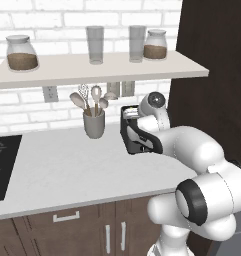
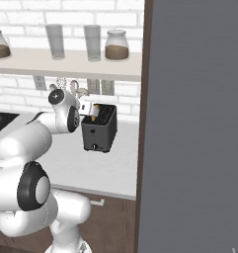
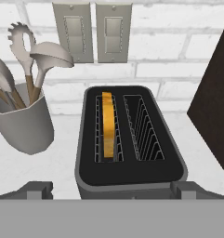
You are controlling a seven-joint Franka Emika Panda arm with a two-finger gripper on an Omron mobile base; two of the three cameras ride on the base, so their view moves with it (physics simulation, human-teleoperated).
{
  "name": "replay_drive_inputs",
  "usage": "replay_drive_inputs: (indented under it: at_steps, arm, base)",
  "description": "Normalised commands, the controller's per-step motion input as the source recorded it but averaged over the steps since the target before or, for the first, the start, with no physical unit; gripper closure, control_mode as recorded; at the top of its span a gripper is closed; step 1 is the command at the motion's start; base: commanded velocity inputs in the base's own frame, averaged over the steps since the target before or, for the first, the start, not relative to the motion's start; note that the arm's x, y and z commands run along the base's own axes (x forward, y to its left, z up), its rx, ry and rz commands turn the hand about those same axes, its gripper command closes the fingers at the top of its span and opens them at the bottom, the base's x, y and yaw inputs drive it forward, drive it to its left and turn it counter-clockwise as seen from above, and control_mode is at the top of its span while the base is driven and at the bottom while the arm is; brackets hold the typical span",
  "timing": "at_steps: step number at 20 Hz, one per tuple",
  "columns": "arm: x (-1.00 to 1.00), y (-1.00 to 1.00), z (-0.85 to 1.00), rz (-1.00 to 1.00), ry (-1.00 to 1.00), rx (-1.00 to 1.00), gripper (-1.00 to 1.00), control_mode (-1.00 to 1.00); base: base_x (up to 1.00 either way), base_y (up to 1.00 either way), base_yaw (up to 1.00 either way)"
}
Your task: Start the toaster. Once the lever pops up, take the bread to the plate on the dining counter.
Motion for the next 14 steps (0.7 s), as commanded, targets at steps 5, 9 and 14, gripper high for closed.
replay_drive_inputs:
  at_steps: [5,9,14]
  arm:
    - [0.00,0.00,0.00,0.00,0.00,0.00,-1.00,-1.00]
    - [0.00,0.00,0.00,0.00,0.00,0.00,-1.00,-1.00]
    - [0.00,0.00,-0.04,0.00,0.00,0.00,-1.00,-1.00]
  base:
    - [0.00,0.00,0.00]
    - [0.00,0.00,0.00]
    - [0.00,0.00,0.00]
